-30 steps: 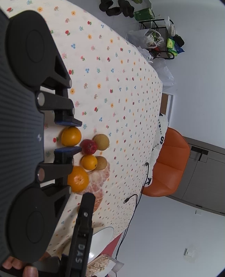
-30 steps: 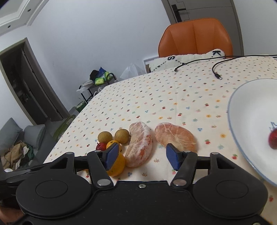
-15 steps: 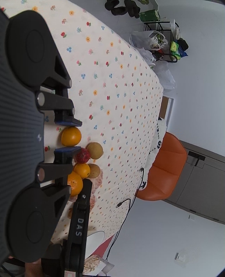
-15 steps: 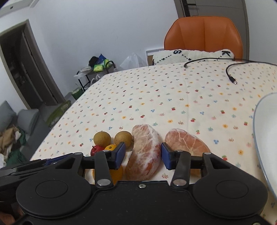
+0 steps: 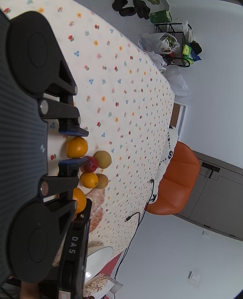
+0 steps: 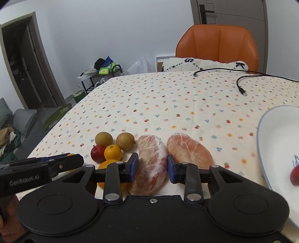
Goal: Organize fruits
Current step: 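Grasp a small tangerine with the left gripper while the right gripper grasps a peeled pomelo segment, then carry the tangerine and pomelo segment onto the white plate and open both grippers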
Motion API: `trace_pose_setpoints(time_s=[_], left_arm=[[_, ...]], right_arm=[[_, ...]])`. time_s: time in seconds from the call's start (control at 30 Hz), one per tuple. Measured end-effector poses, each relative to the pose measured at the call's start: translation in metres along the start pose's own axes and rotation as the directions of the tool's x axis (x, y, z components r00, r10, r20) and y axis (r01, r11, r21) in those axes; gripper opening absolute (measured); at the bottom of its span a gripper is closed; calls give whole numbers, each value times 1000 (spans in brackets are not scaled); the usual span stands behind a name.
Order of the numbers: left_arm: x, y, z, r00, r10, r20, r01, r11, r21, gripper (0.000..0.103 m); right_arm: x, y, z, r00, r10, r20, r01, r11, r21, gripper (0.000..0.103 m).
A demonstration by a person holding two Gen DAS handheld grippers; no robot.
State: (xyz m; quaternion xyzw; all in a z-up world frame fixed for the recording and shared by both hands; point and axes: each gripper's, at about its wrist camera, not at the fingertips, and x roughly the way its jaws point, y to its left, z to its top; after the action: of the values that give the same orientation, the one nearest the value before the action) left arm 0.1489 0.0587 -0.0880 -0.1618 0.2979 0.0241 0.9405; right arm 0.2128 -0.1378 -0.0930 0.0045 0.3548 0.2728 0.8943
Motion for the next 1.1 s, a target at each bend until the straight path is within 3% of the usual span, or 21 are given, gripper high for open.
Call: trace_pose_setpoints(time_s=[0.07,0.27,0.63,1.1], left_arm=[[-1,-3,0,1000,-2,1,2,1000,3,22],[-7,-15,1,1000,-16,12,16,999,29,22],[-21,-34,6,999,-34,43,31,997,64,22],[-22,-79,8,995,-93,45,87,988,128,22]], right_arm=[[-7,-3,-2,1000,6,14,-6,1000,10,23],[-22,-11,-7,999,27,36,-28,999,36,18],[-58,-23,-5,992,37,120,-47,995,84,17],[-102,-62,-9,979,-40,200,11,990,143,17]])
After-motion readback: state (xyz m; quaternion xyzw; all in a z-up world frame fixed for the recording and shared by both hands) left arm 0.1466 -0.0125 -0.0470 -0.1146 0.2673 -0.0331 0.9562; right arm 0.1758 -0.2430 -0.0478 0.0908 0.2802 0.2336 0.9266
